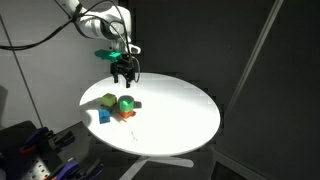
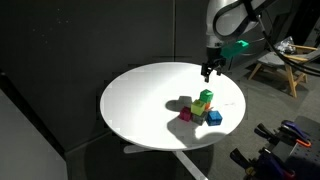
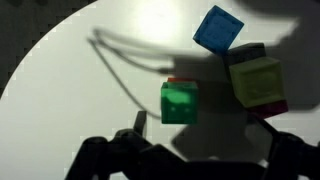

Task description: Put the dark green toy block on top of the orange toy block, then put it back on top of the light green toy block

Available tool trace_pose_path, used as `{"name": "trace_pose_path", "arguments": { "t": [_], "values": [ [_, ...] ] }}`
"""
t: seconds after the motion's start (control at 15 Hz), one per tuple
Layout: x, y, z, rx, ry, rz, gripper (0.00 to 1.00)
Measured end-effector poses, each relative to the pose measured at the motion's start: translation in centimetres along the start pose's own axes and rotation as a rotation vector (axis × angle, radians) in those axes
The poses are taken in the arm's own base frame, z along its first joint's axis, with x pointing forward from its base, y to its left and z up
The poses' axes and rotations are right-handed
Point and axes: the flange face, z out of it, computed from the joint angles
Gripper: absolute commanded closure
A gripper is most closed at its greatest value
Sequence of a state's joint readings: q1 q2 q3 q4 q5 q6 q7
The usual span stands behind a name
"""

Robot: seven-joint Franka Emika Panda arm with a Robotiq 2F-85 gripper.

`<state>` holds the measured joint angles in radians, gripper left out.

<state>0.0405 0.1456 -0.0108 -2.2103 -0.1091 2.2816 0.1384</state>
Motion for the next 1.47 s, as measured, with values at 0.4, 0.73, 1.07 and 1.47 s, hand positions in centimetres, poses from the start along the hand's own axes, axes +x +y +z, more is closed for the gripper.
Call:
{"name": "trace_pose_path", "arguments": {
  "t": [0.4,0.73,1.07,1.47],
  "values": [
    [-2.1,0.3,-2.9,0.028,0.042,0.023,0.00],
    [-3.3,0.5,-4.2,0.042,0.061,0.035,0.00],
    [-3.6,0.5,-4.5,0.045,0.065,0.038,0.00],
    [-3.7,0.5,-4.4,0.045,0.063,0.038,0.00]
  ]
}}
